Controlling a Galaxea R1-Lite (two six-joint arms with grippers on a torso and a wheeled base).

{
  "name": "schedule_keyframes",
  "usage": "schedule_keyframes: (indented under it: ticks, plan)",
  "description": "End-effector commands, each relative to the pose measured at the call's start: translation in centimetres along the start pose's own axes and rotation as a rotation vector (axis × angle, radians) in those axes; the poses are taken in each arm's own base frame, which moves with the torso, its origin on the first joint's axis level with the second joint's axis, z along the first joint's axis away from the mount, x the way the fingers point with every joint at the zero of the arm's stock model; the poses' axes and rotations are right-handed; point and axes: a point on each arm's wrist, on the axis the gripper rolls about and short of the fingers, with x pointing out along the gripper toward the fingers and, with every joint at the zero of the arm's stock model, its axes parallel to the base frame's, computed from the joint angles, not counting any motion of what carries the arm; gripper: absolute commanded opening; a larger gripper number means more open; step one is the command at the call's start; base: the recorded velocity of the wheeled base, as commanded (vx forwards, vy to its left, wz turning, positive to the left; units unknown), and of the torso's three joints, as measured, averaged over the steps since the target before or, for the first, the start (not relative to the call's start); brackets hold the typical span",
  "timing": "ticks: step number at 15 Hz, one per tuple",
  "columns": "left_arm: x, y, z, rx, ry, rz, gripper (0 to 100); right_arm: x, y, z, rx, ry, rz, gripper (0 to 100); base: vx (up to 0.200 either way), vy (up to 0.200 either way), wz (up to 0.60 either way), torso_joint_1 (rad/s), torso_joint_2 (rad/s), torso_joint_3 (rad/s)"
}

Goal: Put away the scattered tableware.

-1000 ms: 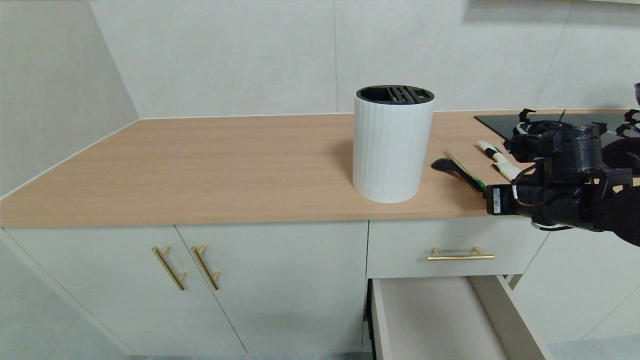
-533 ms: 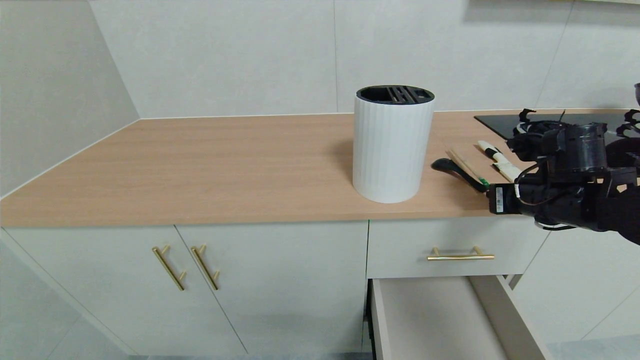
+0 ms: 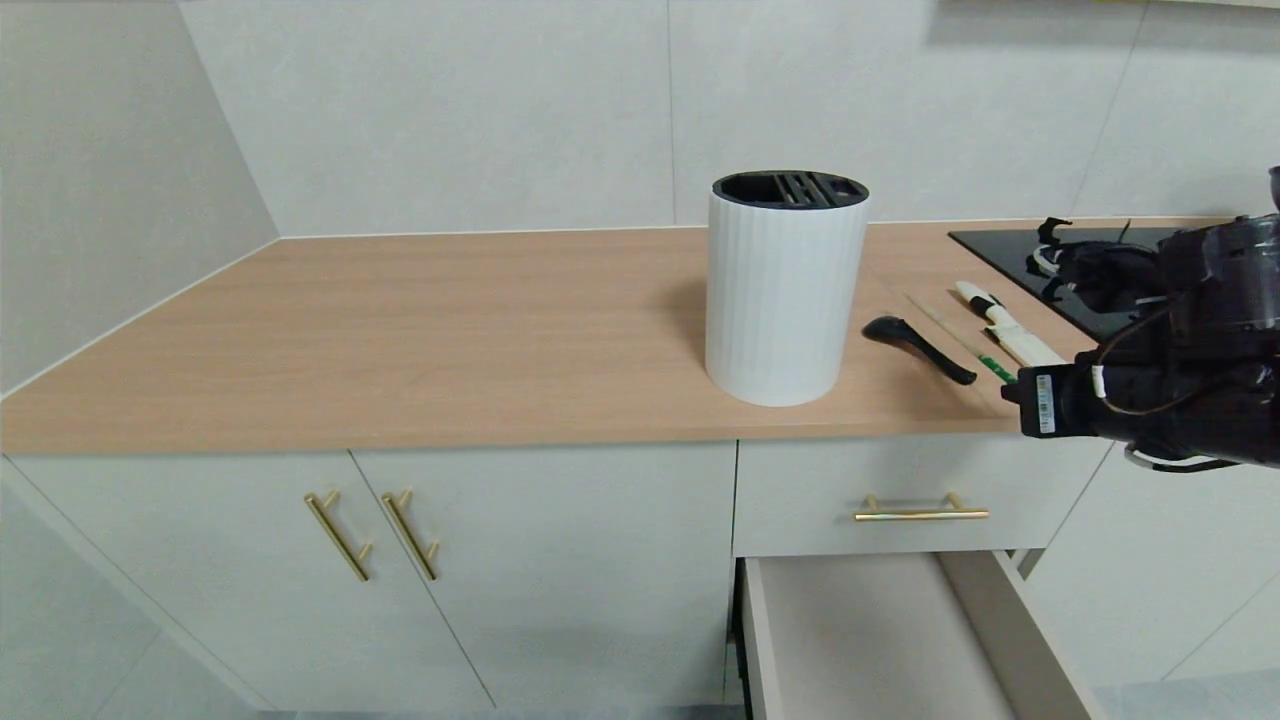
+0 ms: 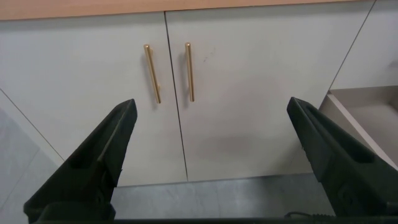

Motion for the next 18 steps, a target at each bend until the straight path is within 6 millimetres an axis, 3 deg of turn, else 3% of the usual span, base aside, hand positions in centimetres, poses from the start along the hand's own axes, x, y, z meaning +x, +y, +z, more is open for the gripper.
schedule_keyframes:
  ticks: [1, 3, 8, 18]
  plan:
    - [0.0, 0.0, 0.0, 0.000, 0.002, 0.000, 100, -5.1, 0.2, 0.7, -0.012, -0.050, 0.058, 0, 0.000, 0.000, 0.00, 0.000, 0.00, 0.000]
    - [0.0, 0.0, 0.0, 0.000, 0.002, 0.000, 100, -8.4, -0.1, 0.1, -0.043, -0.015, 0.113, 0, 0.000, 0.000, 0.00, 0.000, 0.00, 0.000]
    - [0.0, 0.0, 0.0, 0.000, 0.002, 0.000, 100, -14.4, -0.8, -1.7, -0.105, 0.035, 0.228, 0, 0.000, 0.000, 0.00, 0.000, 0.00, 0.000]
    - [0.0, 0.0, 0.0, 0.000, 0.002, 0.000, 100, -14.8, 0.9, -4.3, -0.232, 0.117, 0.504, 0, 0.000, 0.000, 0.00, 0.000, 0.00, 0.000]
